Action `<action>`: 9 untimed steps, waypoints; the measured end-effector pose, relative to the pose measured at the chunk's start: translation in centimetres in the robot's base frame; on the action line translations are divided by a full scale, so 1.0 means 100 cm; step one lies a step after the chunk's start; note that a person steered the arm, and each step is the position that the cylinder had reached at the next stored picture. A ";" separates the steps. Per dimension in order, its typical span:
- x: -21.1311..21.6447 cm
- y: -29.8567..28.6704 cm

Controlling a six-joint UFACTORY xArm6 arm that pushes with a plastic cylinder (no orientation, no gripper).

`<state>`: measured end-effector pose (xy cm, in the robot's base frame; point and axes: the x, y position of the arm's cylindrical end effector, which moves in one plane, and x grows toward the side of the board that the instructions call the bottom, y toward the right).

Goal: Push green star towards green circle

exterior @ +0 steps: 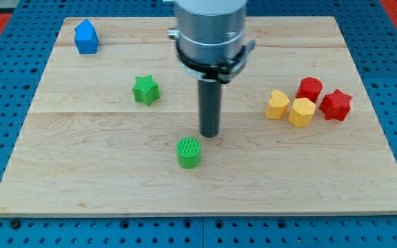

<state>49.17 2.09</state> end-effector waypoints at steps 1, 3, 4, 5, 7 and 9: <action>0.046 -0.038; -0.087 0.007; -0.149 -0.028; -0.130 -0.112; -0.108 -0.149; -0.094 -0.116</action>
<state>39.75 -9.53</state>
